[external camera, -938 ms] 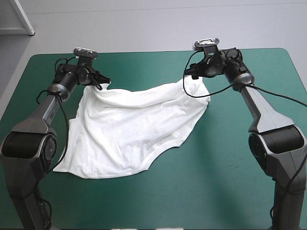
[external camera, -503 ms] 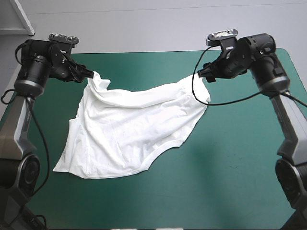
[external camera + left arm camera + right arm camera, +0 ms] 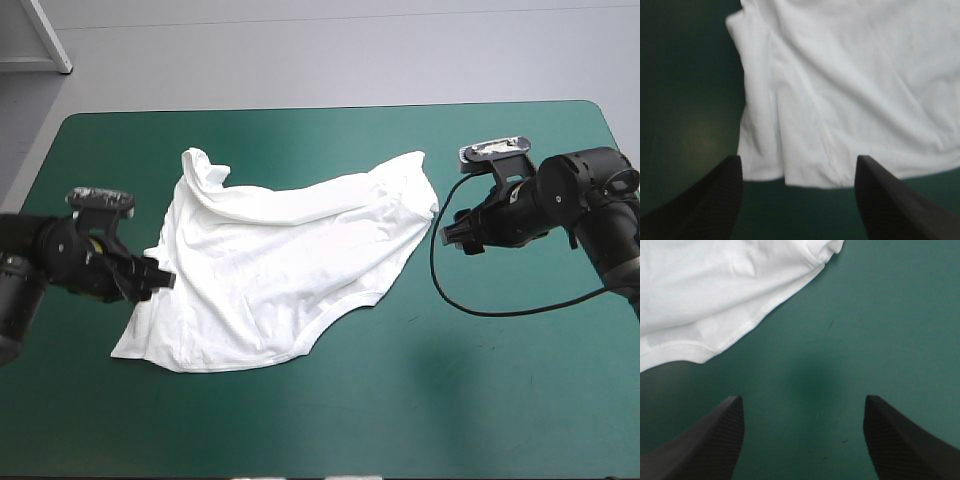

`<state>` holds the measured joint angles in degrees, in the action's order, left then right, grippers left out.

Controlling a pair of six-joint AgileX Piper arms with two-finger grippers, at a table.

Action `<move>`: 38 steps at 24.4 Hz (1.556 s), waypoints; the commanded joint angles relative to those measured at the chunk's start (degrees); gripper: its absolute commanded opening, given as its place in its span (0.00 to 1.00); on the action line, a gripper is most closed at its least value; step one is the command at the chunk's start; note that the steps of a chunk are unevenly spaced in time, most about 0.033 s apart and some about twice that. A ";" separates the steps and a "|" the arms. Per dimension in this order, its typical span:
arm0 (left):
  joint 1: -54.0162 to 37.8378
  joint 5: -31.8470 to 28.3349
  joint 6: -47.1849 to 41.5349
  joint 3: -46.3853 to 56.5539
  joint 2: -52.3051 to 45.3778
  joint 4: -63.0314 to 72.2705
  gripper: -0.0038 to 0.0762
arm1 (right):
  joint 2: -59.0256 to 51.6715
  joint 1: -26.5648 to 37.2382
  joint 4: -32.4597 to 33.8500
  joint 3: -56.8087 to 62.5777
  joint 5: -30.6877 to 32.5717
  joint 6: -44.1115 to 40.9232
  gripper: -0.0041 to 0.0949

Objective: Fold the cloth

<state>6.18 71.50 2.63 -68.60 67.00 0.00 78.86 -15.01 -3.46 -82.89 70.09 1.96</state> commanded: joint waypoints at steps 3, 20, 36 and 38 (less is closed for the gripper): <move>0.26 0.69 -1.33 14.33 -8.65 0.35 0.64 | -2.30 0.26 -0.51 2.79 -4.46 0.67 0.68; 0.26 -27.80 -1.60 29.56 12.72 3.47 0.60 | -2.09 0.26 -2.08 6.78 -5.93 1.18 0.68; 0.26 -27.33 -0.67 29.56 15.42 4.17 0.04 | 22.11 0.26 -9.13 3.87 -26.78 1.08 0.68; 0.26 -27.33 -0.67 29.56 15.42 4.17 0.04 | 26.55 0.26 -9.13 -0.20 -26.66 1.08 0.68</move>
<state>6.18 47.85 2.19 -41.08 79.24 4.78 104.71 -15.01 -11.96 -78.55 45.03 2.64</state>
